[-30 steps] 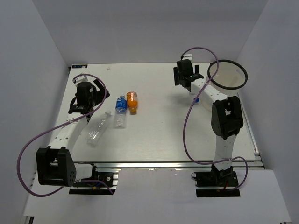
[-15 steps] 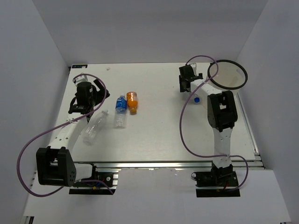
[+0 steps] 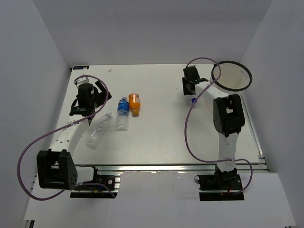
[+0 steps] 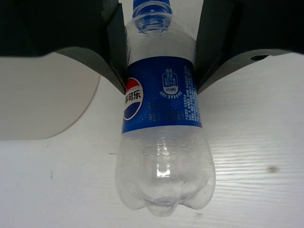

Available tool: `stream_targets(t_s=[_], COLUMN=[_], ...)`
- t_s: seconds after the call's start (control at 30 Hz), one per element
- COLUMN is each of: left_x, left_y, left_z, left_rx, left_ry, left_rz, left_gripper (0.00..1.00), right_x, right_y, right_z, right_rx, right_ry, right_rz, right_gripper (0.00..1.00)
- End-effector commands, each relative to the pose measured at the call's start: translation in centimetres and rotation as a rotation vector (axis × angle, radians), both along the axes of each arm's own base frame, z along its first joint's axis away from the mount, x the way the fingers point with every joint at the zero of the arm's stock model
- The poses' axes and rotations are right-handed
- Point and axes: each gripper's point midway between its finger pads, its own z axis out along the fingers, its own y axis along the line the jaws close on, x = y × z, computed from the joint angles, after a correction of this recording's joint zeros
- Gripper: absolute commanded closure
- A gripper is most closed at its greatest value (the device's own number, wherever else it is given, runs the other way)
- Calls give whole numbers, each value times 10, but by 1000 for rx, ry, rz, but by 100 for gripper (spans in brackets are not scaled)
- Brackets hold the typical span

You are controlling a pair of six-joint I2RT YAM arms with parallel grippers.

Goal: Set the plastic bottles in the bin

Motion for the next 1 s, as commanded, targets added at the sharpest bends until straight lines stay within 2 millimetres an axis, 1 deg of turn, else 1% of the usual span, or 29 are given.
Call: stream_targets(t_s=[0.0, 0.03, 0.07, 0.1, 0.13, 0.2, 0.23, 0.27, 0.3, 0.33, 0.4, 0.43, 0.47, 0.5, 0.53, 0.57, 0.6, 0.63, 0.67, 0.7, 0.73, 0.77, 0.8, 0.83, 0.87, 0.97], left_x=[5, 6, 6, 6, 7, 7, 7, 7, 7, 7, 8, 8, 8, 8, 7, 7, 6, 5, 5, 4, 3, 4, 4, 4, 3, 2], left_y=[1, -1, -2, -3, -4, -7, -9, -13, -15, -16, -16, -17, -18, -22, -24, -29, -37, -41, -44, -51, -54, -57, -58, -59, -58, -55], left_z=[20, 18, 17, 16, 15, 15, 15, 14, 17, 17, 17, 16, 16, 14, 11, 12, 12, 13, 15, 16, 17, 20, 21, 20, 19, 14], left_rx=[6, 2, 1, -1, -4, -12, -17, -27, -32, -36, -40, -44, -47, -62, -70, -86, -111, -122, -133, -161, -174, -183, -189, -192, -190, -173], left_ry=[-48, -43, -40, -36, -30, -30, -29, -26, -30, -28, -27, -25, -24, -18, -13, -23, -22, -26, -33, -33, -36, -47, -50, -48, -44, -24], left_rz=[-1, -8, -13, -17, -25, -40, -50, -68, -77, -85, -79, -81, -84, -102, -110, -134, -173, -188, -200, -231, -247, -260, -266, -268, -263, -252], left_gripper=[2, 2, 2, 2, 2, 2, 2, 2, 2, 2, 2, 2, 2, 2, 2, 2, 2, 2, 2, 2, 2, 2, 2, 2, 2, 2], right_x=[-7, -18, -19, -26, -37, -42, -48, -49, -52, -49, -51, -49, -49, -47, -45, -44, -41, -39, -38, -34, -35, -33, -32, -33, -33, -37], right_y=[57, 73, 82, 85, 78, 64, 43, 32, 17, -11, -36, -57, -66, -75, -78, -92, -95, -97, -97, -97, -103, -118, -122, -127, -127, -123], right_z=[102, 143, 167, 186, 212, 242, 260, 270, 290, 294, 304, 304, 295, 295, 287, 269, 261, 257, 253, 249, 244, 247, 252, 254, 258, 268], right_rx=[197, 265, 313, 348, 367, 357, 333, 312, 305, 277, 293, 302, 312, 324, 339, 336, 342, 349, 349, 359, 353, 346, 345, 340, 339, 337], right_ry=[-188, -265, -341, -385, -446, -544, -603, -641, -706, -730, -759, -765, -752, -772, -759, -729, -714, -712, -709, -699, -677, -681, -692, -701, -718, -748], right_rz=[218, 309, 350, 369, 360, 324, 265, 244, 213, 133, 70, 40, 26, 11, 27, 11, 14, 25, 28, 19, -20, -63, -80, -101, -98, -58], right_gripper=[82, 82, 82, 82, 83, 84, 86, 87, 87, 86, 84, 83, 76, 71, 70, 70, 69, 67, 54, 45, 37, 26, 21, 16, 11, 11])
